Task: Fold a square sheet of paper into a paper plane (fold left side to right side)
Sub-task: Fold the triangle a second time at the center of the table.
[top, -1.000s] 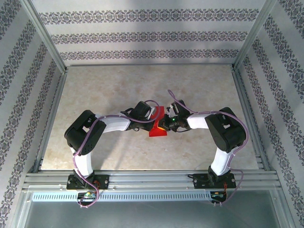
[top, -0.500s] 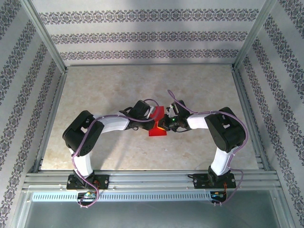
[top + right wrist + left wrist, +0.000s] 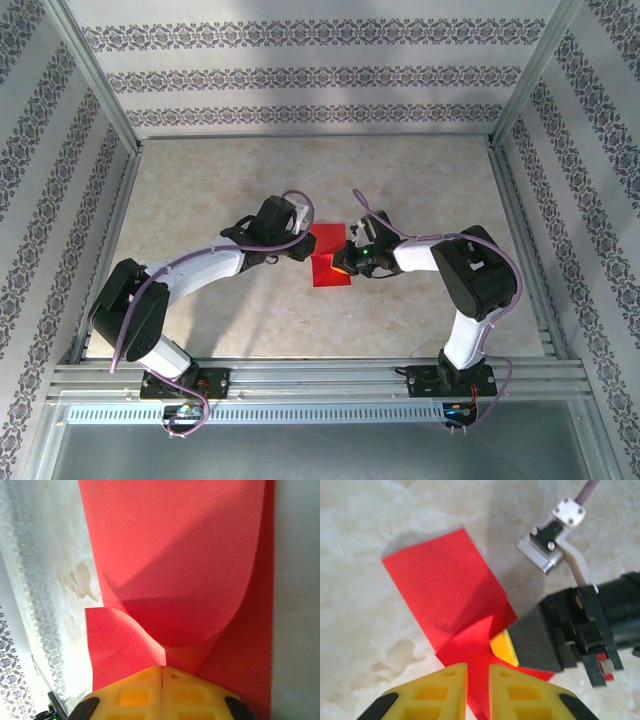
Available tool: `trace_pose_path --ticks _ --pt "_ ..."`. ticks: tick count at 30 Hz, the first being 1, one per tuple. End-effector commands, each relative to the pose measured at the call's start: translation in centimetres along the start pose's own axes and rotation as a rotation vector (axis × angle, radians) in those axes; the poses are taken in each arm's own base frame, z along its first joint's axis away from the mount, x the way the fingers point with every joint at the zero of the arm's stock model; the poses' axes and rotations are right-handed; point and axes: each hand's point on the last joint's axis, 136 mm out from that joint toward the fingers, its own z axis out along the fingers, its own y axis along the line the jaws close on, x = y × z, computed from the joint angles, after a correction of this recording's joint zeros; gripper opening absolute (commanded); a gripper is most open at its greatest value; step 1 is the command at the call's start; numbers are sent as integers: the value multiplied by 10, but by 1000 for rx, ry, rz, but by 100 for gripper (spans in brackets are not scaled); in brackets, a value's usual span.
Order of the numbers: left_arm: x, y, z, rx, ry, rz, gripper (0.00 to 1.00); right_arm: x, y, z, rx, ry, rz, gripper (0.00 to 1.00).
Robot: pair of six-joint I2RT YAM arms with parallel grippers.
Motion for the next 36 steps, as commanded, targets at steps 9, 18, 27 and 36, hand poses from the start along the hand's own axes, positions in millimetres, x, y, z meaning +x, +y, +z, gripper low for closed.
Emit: trace_pose_path --ticks 9,18,27,36 --pt "63 -14 22 131 144 -192 9 13 -29 7 79 37 31 0" --pt "59 -22 33 158 138 -183 4 14 -32 9 83 45 39 0" --pt "61 -34 45 208 153 -164 2 14 -35 9 89 48 43 0" --pt "65 -34 50 216 169 -162 2 14 -35 9 90 48 42 0"
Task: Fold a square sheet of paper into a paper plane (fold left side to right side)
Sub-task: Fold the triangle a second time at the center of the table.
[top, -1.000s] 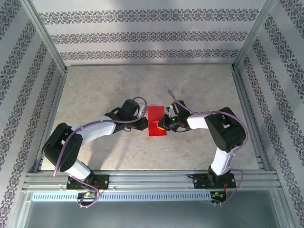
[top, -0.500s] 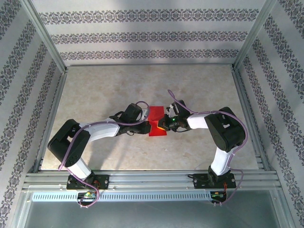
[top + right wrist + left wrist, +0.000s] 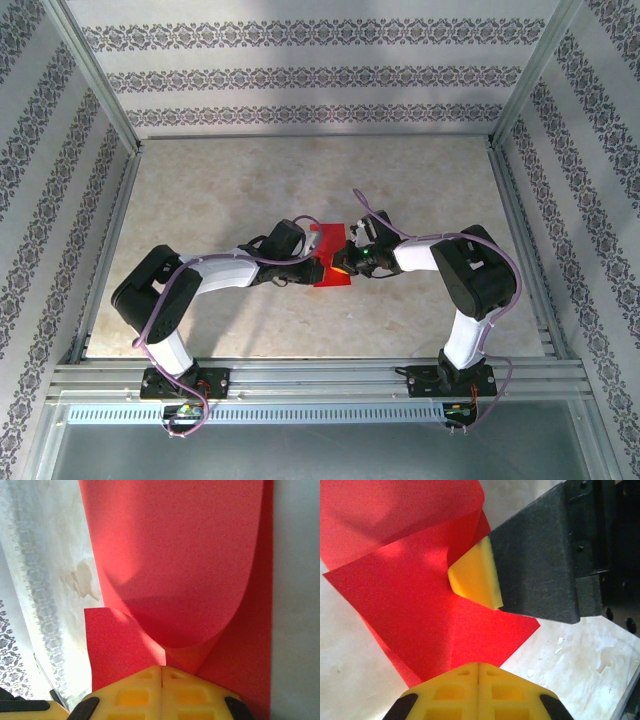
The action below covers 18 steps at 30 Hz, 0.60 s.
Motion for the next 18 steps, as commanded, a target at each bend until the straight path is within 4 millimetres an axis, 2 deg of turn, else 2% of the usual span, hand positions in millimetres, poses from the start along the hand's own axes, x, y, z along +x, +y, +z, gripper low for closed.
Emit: trace_pose_path --ticks 1,7,13,18 --pt "-6 -9 6 35 -9 22 2 13 -35 8 96 39 43 0" --pt "-3 -5 12 27 13 17 2 15 -36 8 99 42 45 0" --pt "0 8 14 -35 17 -9 1 15 -37 8 100 42 44 0" --pt "1 9 17 -35 27 -16 1 15 -37 7 100 41 45 0"
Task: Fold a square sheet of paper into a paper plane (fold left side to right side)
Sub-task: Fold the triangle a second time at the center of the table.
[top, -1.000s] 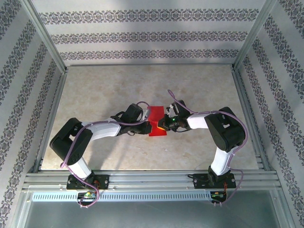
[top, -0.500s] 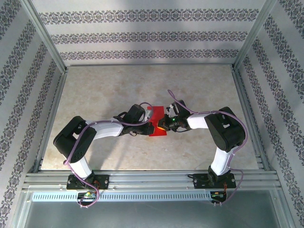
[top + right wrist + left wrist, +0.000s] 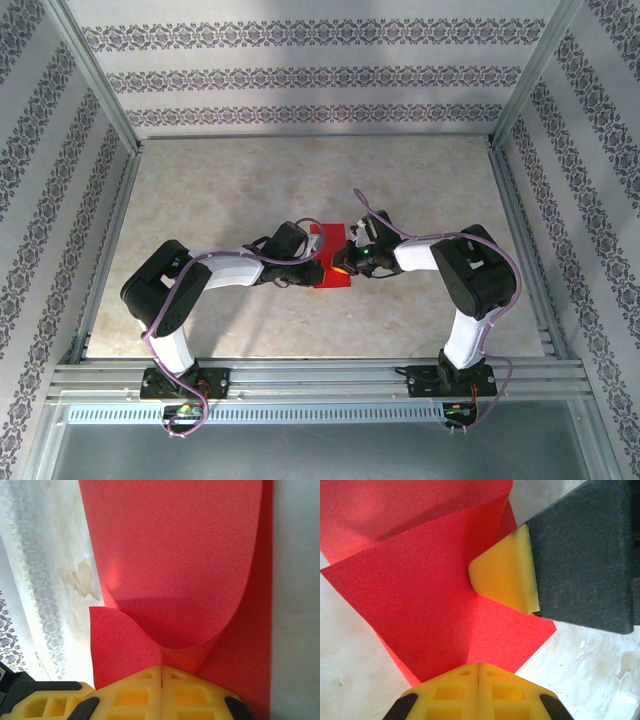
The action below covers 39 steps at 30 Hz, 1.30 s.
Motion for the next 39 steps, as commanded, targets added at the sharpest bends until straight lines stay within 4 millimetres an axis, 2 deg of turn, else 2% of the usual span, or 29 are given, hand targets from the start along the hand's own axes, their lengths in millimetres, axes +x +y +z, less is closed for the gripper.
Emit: trace_pose_path --ticks 1,34,39 --pt "-5 -3 3 -8 -3 2 1 15 -37 7 107 36 42 0" --pt "4 11 11 -35 47 -32 1 15 -36 8 102 42 45 0" --pt "8 14 12 -42 60 -37 1 8 -22 3 64 28 23 0"
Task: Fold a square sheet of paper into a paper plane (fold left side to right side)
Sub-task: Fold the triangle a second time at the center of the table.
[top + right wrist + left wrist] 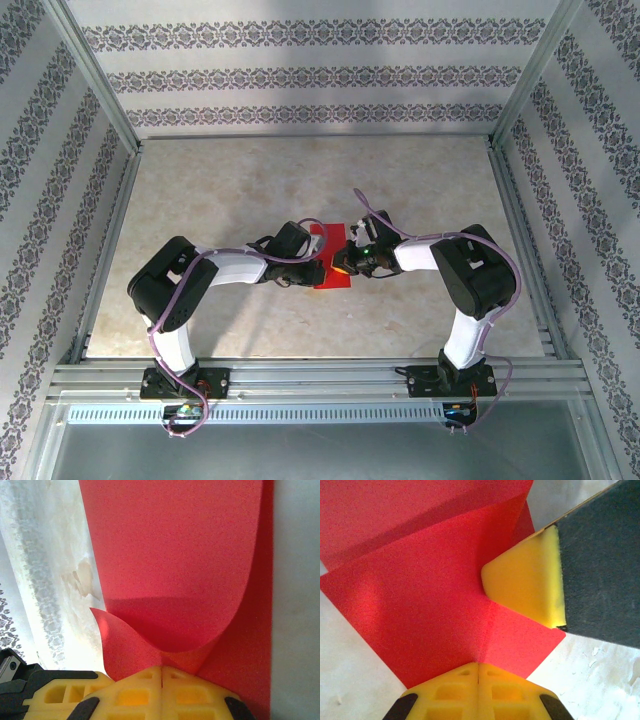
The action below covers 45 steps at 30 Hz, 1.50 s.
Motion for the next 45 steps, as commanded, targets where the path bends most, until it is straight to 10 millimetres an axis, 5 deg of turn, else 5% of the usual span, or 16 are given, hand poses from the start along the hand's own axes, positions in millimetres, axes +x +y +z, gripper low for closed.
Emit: trace_pose_path --ticks 1,7,20,38,45 --pt "8 9 3 -29 38 -24 0 5 -17 0 57 13 13 0" --pt "9 10 4 -32 42 -23 0 -10 15 -14 -5 -37 -50 0" --pt "9 10 4 -32 47 -22 0 0 25 2 -31 -9 -82 0" --pt "13 12 3 -45 65 -25 0 -4 -23 9 169 1 -97 0" --pt "15 14 4 -52 73 -28 0 -16 -25 -1 163 -31 -96 0"
